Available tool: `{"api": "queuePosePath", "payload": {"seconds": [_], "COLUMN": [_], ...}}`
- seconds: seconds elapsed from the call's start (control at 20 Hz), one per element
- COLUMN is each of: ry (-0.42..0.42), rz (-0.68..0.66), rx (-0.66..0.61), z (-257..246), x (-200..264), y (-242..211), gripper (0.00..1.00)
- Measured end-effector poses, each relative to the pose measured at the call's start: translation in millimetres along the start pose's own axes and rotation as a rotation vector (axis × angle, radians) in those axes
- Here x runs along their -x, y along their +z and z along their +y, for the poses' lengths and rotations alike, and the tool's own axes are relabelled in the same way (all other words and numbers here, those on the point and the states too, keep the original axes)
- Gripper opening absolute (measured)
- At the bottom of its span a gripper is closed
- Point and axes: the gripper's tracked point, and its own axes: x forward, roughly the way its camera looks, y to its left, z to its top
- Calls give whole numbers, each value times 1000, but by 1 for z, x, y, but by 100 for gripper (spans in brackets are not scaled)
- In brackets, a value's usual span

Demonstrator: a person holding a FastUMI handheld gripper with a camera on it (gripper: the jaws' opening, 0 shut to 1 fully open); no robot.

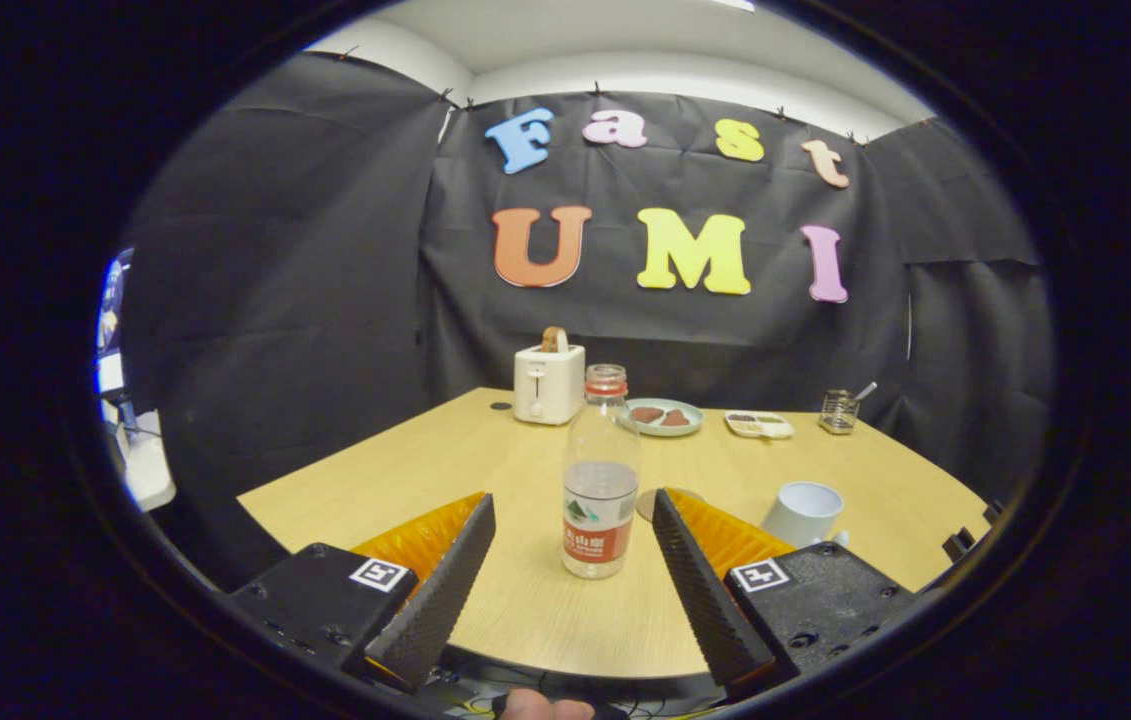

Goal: Take the bottle from table, then pour the juice into the cup, finally place the bottle on the coaster

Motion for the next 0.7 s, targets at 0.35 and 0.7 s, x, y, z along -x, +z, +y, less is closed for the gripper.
{"api": "queuePosePath", "payload": {"seconds": [0.35,0.7], "ry": [-33,-65], "rz": [82,120], "rx": [4,19], "z": [-8,-13], "x": [-46,-75], "y": [-30,-46], "gripper": [100,100]}}
